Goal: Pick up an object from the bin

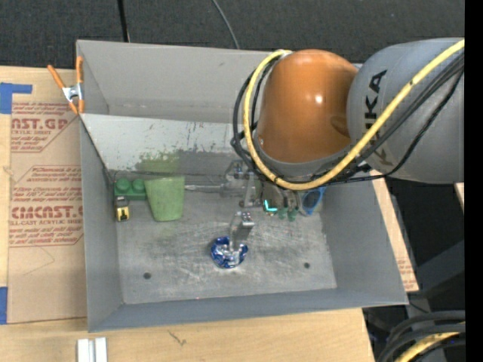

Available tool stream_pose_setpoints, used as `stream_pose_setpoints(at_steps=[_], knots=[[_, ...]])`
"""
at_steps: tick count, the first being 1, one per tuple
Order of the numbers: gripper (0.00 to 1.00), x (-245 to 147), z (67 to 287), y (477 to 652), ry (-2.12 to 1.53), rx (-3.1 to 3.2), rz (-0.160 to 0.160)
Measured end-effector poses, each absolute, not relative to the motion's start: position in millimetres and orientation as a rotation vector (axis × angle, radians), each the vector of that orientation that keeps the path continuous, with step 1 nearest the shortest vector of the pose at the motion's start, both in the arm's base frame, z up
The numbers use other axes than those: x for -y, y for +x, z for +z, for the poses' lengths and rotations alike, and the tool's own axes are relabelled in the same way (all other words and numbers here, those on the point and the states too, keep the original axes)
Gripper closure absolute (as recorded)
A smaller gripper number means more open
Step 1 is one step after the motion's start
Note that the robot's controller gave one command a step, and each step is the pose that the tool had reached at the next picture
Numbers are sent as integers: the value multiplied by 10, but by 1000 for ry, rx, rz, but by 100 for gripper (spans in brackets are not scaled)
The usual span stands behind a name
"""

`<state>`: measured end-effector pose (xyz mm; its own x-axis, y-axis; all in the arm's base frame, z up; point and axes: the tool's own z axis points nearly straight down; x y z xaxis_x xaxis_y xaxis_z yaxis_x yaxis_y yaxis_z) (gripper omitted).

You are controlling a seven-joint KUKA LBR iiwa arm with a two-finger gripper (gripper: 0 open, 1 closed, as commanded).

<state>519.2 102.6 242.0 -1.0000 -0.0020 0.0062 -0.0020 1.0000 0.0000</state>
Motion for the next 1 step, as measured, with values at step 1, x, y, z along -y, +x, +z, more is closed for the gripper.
stream_pose_setpoints(at_steps=[1], knots=[[0, -905, 903, 5117, 491, 3097, -1]])
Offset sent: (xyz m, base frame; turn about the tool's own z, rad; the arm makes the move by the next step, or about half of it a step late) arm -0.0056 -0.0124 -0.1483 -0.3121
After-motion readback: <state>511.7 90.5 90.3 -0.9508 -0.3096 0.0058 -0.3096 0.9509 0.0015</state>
